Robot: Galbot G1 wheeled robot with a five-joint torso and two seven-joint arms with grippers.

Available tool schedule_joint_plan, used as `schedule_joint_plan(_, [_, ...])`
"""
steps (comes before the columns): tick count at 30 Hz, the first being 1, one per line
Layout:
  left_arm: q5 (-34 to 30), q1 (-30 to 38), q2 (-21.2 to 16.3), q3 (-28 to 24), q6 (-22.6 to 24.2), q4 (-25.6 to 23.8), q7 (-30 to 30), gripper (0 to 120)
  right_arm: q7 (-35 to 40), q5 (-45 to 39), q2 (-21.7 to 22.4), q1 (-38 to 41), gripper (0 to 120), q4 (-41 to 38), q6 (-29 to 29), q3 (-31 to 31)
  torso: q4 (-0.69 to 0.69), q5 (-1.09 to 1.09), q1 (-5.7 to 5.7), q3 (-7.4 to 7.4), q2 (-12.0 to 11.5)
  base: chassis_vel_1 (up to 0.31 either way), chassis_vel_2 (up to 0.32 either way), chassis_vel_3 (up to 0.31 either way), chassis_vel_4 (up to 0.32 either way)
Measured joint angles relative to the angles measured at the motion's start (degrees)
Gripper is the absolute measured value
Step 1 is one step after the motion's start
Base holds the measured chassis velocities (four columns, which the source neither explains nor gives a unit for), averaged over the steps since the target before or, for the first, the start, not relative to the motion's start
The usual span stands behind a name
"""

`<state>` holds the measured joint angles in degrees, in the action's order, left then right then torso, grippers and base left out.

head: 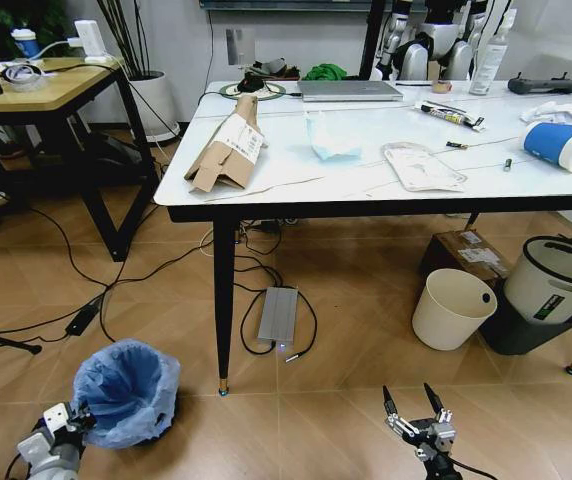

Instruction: Pick up the trash bin and place the trash from the table into it.

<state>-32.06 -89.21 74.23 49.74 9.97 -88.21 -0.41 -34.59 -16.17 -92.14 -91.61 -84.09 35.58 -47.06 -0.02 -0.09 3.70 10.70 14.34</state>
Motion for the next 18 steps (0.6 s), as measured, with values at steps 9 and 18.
schedule_joint_plan(9, [2.9, -17.2, -0.6, 1.0, -8.4, -13.2, 18.5, 0, 0.0, 1.7, 0.0, -2.1, 100, -3.1, 0.0, -0.2, 0.05, 0.07, 0.0, 0.0, 0.0, 0.0, 0.0, 0.0, 0.0])
schedule_joint_plan(18, [6.7, -24.0, -1.3, -2.5, -15.3, -25.4, 26.8, 0, 0.0, 3.2, 0.0, -5.7, 100, -6.0, 1.0, -1.8, 0.01, 0.1, 0.0, -0.01, 0.0, 0.0, 0.0, 0.0, 0.0])
